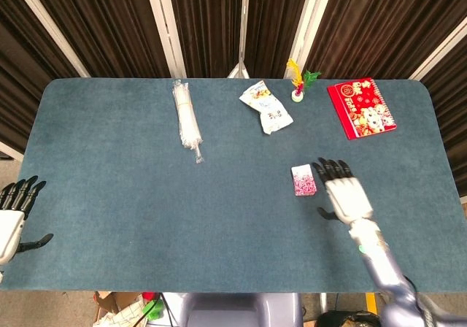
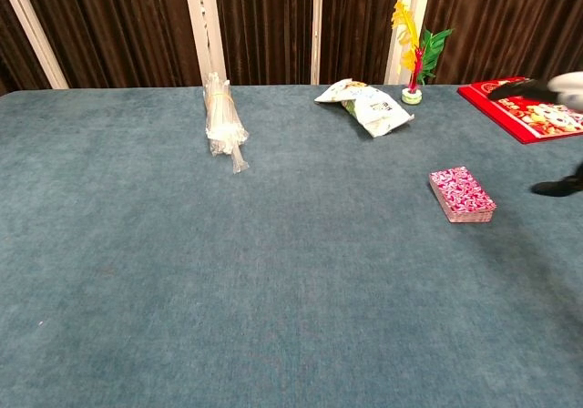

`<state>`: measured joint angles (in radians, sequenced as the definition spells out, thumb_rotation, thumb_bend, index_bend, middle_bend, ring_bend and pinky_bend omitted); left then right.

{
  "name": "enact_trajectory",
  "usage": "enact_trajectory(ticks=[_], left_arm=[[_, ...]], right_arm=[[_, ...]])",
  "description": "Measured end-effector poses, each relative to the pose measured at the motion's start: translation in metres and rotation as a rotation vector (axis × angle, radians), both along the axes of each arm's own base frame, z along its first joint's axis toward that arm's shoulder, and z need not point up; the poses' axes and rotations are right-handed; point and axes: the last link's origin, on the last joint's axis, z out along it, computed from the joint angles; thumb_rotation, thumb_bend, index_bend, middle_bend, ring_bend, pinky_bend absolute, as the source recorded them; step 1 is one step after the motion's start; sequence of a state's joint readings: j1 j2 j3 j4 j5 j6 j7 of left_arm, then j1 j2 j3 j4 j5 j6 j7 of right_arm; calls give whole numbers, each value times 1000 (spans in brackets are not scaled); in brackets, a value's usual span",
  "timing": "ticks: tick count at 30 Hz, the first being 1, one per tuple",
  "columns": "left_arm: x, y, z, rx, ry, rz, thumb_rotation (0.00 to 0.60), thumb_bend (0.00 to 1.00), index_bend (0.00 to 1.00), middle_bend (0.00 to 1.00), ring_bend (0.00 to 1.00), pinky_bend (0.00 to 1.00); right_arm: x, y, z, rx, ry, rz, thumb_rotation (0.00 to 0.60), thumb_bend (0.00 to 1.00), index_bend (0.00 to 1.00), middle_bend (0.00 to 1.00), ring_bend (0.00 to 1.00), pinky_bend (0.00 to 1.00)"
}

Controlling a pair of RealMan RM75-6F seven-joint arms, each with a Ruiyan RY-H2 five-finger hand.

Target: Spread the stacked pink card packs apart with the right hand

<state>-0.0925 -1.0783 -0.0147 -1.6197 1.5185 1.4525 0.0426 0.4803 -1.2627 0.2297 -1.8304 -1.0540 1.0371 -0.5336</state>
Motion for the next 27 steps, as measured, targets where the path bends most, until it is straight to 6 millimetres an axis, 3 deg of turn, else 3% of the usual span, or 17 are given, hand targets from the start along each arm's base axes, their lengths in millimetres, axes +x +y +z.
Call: enact_trajectory(ticks=[7, 13, 27], left_arm=[[-1, 1, 2, 0, -4, 3, 600, 0, 0, 0, 0, 0], [-2, 2, 2, -9, -16, 13, 600, 0, 0, 0, 0, 0], [-2, 4, -1, -29, -22, 24, 600, 0, 0, 0, 0, 0]], right_arm=[[18, -31, -44, 68, 19, -48, 600, 263, 0, 0, 0, 0], [21, -48, -68, 100, 49, -84, 600, 263, 0, 0, 0, 0], [7, -63, -83, 131, 125, -144, 600, 263, 0, 0, 0, 0]])
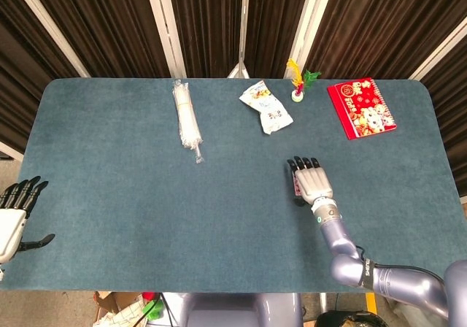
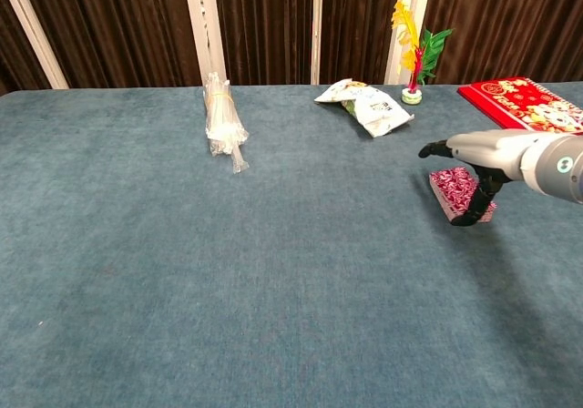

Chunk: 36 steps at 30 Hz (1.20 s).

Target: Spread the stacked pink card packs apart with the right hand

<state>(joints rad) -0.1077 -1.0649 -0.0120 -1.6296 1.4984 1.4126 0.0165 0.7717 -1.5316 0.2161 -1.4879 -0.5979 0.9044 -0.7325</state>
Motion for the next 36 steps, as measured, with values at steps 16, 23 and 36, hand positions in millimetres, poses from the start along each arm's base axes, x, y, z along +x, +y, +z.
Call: enact_trajectory(ticks=[16, 23, 36], left_arm=[[0, 0, -1, -5, -2, 7, 600, 0, 0, 0, 0, 0], [0, 1, -1, -5, -5, 9, 600, 0, 0, 0, 0, 0], [0, 1, 0, -3, -4, 7, 600, 0, 0, 0, 0, 0]], right_arm=[[-14, -14, -3, -18, 30, -25, 600, 262, 102, 77, 0, 0], [-17, -16, -4, -20, 34, -30, 600, 263, 192, 175, 3, 0], [-18, -16, -6, -22, 24, -35, 600, 263, 475, 393, 155, 0]])
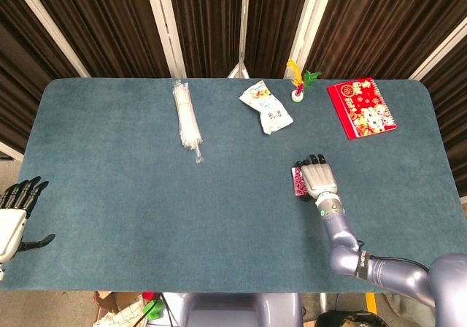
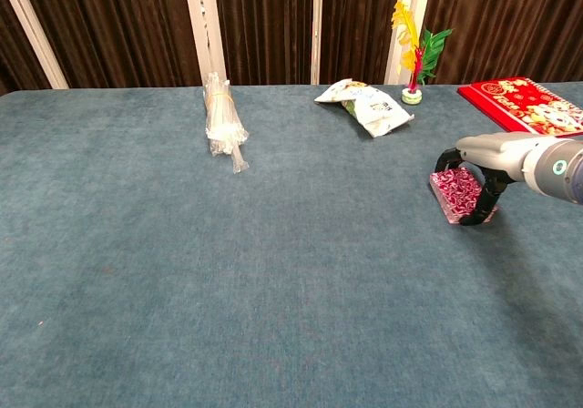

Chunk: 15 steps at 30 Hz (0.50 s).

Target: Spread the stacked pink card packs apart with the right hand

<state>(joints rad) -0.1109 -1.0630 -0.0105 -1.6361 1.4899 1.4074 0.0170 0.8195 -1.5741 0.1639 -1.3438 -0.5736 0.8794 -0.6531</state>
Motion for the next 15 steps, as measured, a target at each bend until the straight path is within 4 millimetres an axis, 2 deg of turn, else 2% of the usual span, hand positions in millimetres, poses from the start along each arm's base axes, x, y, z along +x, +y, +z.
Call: enact_trajectory(ticks=[3, 9, 15], left_arm=[[0, 0, 0, 1, 0, -2, 600, 0, 0, 0, 0, 0], [0, 0, 0, 3, 1, -4, 600, 0, 0, 0, 0, 0], [0, 0, 1, 9, 4, -8, 600, 0, 0, 0, 0, 0]], right_arm=[[2, 0, 1, -6, -5, 8, 600, 263, 518, 426, 181, 0], [6, 2, 8, -22, -17, 30, 600, 263, 524, 433, 189, 0], [5, 3, 24, -53, -13, 45, 600, 263, 524, 433, 189, 0]])
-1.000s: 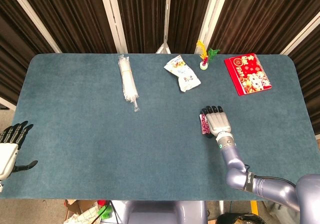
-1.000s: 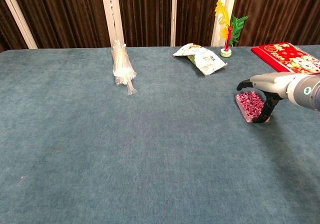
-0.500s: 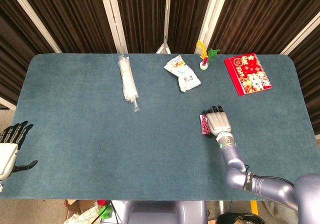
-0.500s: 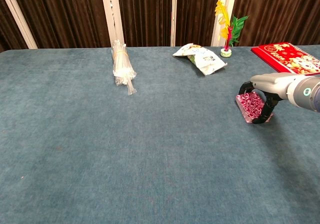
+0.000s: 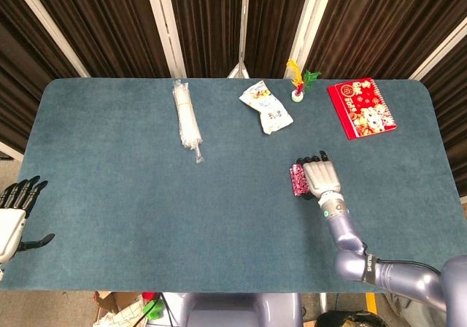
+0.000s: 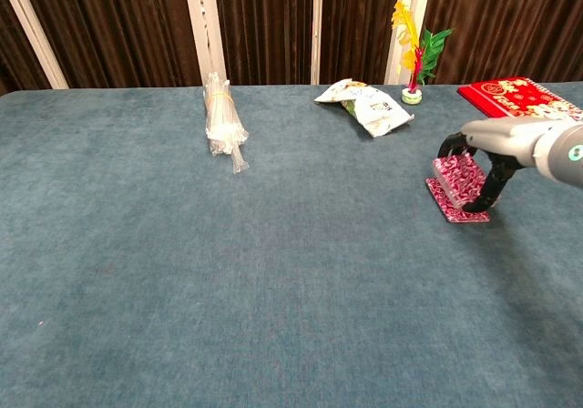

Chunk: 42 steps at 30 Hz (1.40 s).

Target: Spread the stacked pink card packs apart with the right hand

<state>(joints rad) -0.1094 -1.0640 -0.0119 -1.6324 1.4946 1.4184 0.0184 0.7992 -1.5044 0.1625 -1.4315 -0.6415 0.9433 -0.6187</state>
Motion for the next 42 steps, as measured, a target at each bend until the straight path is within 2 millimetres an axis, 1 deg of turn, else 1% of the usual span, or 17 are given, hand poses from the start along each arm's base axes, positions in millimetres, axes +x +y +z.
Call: enact_trajectory(ticks=[3, 7, 11, 16, 19, 21, 24, 29, 37, 42], left_arm=[[0, 0, 0, 2, 2, -3, 600, 0, 0, 0, 0, 0], [1, 0, 0, 5, 6, -7, 600, 0, 0, 0, 0, 0], [1, 0, -1, 6, 10, -5, 600, 0, 0, 0, 0, 0], [1, 0, -1, 6, 13, -7, 600, 0, 0, 0, 0, 0], [2, 0, -1, 7, 16, -10, 600, 0, 0, 0, 0, 0], [1, -1, -1, 7, 16, -9, 600, 0, 0, 0, 0, 0], [1, -1, -1, 8, 14, -5, 600, 0, 0, 0, 0, 0], [1, 0, -1, 7, 14, -6, 600, 0, 0, 0, 0, 0], [1, 0, -1, 7, 14, -4, 600, 0, 0, 0, 0, 0], [1, 0, 0, 10, 14, -4, 600, 0, 0, 0, 0, 0]], right_arm=[[-7, 2, 9, -17, 8, -10, 600, 263, 524, 433, 189, 0], [-22, 5, 18, -30, 24, -42, 600, 263, 524, 433, 189, 0], [-35, 8, 20, -31, 33, -78, 600, 263, 524, 433, 188, 0], [-45, 9, 20, -33, 35, -104, 600, 263, 511, 432, 182, 0], [-49, 8, 17, -33, 35, -113, 600, 262, 466, 424, 159, 0], [-50, 8, 15, -32, 36, -117, 600, 262, 423, 398, 138, 0], [-53, 9, 13, -31, 39, -124, 600, 262, 346, 343, 105, 0], [-57, 9, 11, -30, 47, -137, 600, 263, 197, 220, 46, 0], [-59, 9, 11, -18, 62, -143, 600, 262, 105, 140, 8, 0], [-59, 9, 12, -14, 65, -149, 600, 263, 100, 133, 6, 0]])
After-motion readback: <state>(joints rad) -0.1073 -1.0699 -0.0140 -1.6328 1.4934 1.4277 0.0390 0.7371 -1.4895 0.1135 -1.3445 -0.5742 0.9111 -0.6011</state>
